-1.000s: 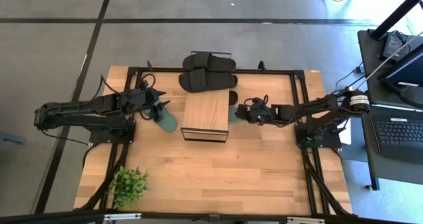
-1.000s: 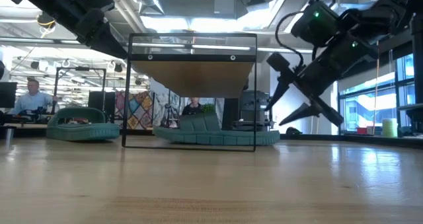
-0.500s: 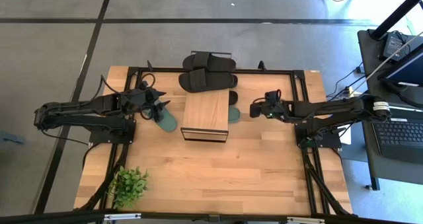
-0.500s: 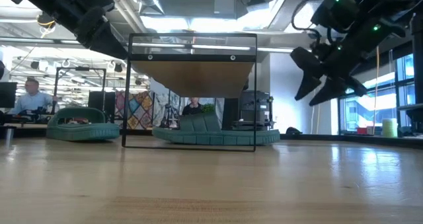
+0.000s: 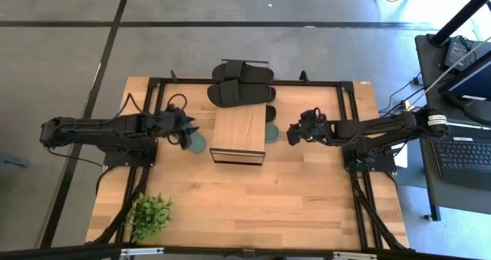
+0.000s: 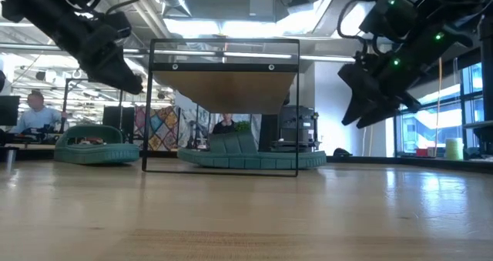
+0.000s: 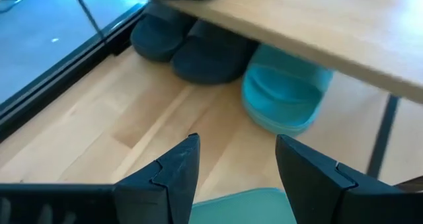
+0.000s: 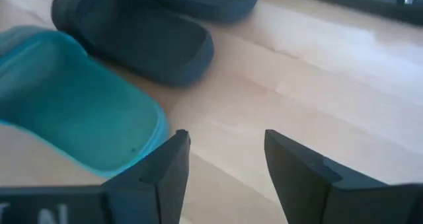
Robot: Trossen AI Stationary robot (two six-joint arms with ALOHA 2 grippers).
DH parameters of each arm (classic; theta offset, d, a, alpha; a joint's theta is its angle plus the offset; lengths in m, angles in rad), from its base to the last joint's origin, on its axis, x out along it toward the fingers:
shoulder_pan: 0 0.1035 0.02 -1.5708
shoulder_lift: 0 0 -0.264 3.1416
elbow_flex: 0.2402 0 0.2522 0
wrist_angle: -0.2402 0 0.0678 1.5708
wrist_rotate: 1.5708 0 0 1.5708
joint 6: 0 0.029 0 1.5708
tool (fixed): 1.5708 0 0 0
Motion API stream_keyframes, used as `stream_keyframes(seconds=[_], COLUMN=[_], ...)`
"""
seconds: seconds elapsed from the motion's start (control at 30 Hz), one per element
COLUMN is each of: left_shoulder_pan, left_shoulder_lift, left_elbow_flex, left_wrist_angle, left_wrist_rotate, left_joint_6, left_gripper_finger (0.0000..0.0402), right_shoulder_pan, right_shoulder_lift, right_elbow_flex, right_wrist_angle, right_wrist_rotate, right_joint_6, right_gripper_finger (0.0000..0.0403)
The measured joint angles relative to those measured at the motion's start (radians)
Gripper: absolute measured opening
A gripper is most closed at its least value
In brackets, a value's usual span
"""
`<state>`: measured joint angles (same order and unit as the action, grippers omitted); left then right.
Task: Pick and place slides into the shelf
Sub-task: Put the green slipper under the shelf
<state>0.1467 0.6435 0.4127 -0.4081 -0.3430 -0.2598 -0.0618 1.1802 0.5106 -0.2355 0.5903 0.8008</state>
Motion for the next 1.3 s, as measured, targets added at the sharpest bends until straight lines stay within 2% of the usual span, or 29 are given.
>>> stream_keyframes(seconds=[0.13,0.3,0.57,0.77,0.93,1.1,1.3], left_shoulder_pan=[0.000,0.000,0.000,0.001,0.001,0.000,-0.006], left_shoulder_lift=[0.000,-0.001,0.000,0.000,0.000,0.006,0.007], left_elbow_flex=[-0.006,-0.006,-0.006,-0.006,-0.006,-0.007,-0.007], left_wrist_angle=[0.001,0.005,0.007,0.007,0.007,0.006,0.000], left_wrist_rotate=[-0.008,-0.006,-0.006,-0.014,-0.010,0.057,0.032], left_joint_6=[-0.003,-0.055,-0.172,-0.286,-0.310,-0.259,-0.197], left_gripper_finger=[0.0189,0.0189,0.0189,0.0189,0.0189,0.0189,0.0182], right_shoulder_pan=[0.017,0.023,0.003,-0.032,-0.054,-0.067,-0.069], right_shoulder_lift=[0.046,0.113,0.191,0.202,0.202,0.202,0.202], right_elbow_flex=[0.000,0.000,0.000,0.000,0.000,0.000,0.000], right_wrist_angle=[0.012,0.093,0.251,0.343,0.361,0.367,0.367], right_wrist_rotate=[0.000,0.001,0.002,0.003,0.003,0.002,0.001], right_joint_6=[0.034,-0.005,-0.295,-0.487,-0.532,-0.569,-0.574], right_gripper_finger=[0.0196,0.0196,0.0196,0.0196,0.0196,0.0196,0.0196])
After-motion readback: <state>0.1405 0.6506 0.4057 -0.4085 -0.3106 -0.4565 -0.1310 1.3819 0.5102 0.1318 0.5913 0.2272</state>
